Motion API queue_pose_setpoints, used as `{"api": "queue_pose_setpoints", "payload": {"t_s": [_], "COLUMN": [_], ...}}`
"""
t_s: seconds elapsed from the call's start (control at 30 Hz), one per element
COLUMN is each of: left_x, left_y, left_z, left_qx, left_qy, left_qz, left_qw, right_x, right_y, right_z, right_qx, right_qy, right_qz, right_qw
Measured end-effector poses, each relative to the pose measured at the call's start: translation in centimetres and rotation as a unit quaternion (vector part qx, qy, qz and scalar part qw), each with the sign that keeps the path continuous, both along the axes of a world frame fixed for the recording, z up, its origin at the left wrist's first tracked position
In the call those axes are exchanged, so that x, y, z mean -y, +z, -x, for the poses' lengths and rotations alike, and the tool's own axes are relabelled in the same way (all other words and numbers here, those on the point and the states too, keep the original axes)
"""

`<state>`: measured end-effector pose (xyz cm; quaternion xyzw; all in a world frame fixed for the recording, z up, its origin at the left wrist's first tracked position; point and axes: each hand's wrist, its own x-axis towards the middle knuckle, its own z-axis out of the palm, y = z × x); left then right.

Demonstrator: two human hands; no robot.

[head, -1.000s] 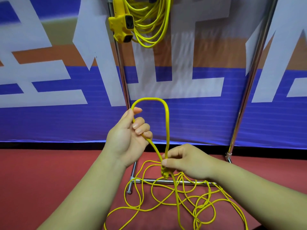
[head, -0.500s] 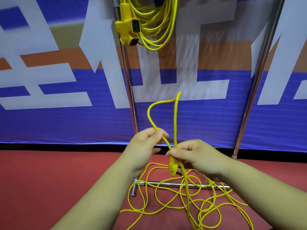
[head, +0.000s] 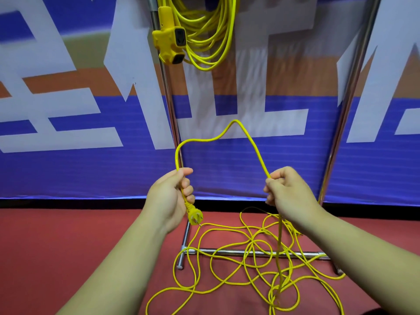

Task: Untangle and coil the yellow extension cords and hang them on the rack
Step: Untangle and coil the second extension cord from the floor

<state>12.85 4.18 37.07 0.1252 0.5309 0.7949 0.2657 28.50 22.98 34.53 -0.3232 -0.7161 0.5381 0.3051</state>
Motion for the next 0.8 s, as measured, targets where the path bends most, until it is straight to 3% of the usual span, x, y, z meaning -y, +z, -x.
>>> {"api": "queue_pose_setpoints", "payload": {"t_s": [0.1, 0.2, 0.47, 0.6, 0.73, 0.8], "left_x": [0.0, -0.1, 0.2, 0.0, -0.2, -0.1], "left_y": [-0.2, -0.2, -0.5, -0.7, -0.4, 0.2], "left_z": [-0.3, -1.4, -2.5, -2.3, -2.1, -2.0], "left_qx": [-0.045, -0.15, -0.415, -0.45, -0.501, -0.505], "left_qy": [-0.024, -0.055, -0.157, -0.159, -0.151, -0.125], "left_qz": [0.025, 0.08, 0.227, 0.266, 0.302, 0.293], "left_qw": [0.998, 0.984, 0.867, 0.837, 0.797, 0.802], "right_x": [0.2, 0.7, 2.5, 2.0, 1.3, 0.7], "right_y": [0.4, 0.6, 2.3, 2.3, 1.7, 0.9], "right_z": [-0.4, -0.6, -1.4, -1.6, -1.5, -1.6], "right_qx": [-0.016, 0.01, 0.075, 0.088, 0.064, 0.071], "right_qy": [-0.003, 0.036, 0.213, 0.257, 0.29, 0.303], "right_qz": [0.001, -0.033, -0.127, -0.119, -0.052, -0.035], "right_qw": [1.0, 0.999, 0.966, 0.955, 0.953, 0.95]}}
